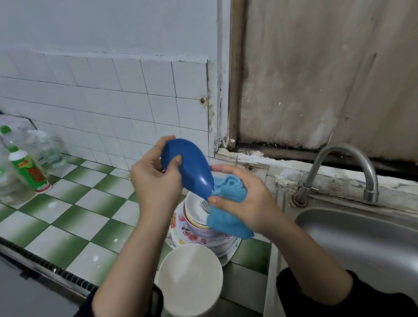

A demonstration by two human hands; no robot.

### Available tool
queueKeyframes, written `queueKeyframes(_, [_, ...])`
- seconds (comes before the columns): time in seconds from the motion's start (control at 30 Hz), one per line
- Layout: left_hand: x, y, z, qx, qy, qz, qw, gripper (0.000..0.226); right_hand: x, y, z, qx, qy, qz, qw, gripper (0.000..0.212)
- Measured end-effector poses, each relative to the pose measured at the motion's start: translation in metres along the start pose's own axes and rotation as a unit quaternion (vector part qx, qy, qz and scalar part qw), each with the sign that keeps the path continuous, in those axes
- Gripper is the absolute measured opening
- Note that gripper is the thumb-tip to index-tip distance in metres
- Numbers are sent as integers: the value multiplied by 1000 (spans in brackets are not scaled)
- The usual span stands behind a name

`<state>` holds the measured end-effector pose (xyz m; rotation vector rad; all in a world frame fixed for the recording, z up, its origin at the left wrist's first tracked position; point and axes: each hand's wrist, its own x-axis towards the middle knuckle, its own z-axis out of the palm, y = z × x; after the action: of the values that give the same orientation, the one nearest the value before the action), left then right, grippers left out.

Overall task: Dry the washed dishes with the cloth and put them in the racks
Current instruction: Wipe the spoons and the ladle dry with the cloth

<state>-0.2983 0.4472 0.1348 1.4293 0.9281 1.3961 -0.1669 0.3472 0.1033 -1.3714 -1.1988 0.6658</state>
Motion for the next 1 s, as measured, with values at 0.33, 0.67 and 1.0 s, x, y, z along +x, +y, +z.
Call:
queueKeyframes(0.33, [23, -11, -39, 1, 67, -28, 997, 40, 4, 21, -11, 21, 78, 59, 995, 49])
queueKeyframes(0.67, [-8, -18, -14, 32, -53, 8, 998, 48, 39, -12, 39, 57, 102, -11, 993, 44])
queueKeyframes(1.0, [24, -27, -26, -37, -38, -12, 999, 39, 14, 7, 66, -77, 108, -39, 990, 51])
